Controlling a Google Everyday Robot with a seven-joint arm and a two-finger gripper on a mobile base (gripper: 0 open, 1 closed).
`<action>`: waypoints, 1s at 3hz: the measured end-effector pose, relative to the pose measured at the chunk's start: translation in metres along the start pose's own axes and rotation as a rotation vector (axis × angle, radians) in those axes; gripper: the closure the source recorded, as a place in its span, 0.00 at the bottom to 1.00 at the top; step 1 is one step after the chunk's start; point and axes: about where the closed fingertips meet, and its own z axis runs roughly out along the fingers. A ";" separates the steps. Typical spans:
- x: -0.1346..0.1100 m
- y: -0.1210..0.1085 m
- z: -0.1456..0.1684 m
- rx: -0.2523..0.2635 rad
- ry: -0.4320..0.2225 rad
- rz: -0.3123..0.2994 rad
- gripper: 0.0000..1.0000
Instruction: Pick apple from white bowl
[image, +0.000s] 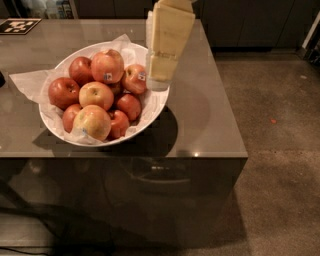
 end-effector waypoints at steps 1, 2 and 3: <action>-0.013 -0.027 0.024 -0.029 -0.057 -0.018 0.00; -0.019 -0.057 0.067 -0.105 -0.093 -0.015 0.00; -0.019 -0.078 0.105 -0.160 -0.095 0.002 0.00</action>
Offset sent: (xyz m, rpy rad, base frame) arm 0.1169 0.0532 -0.0684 0.0575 0.2329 0.1184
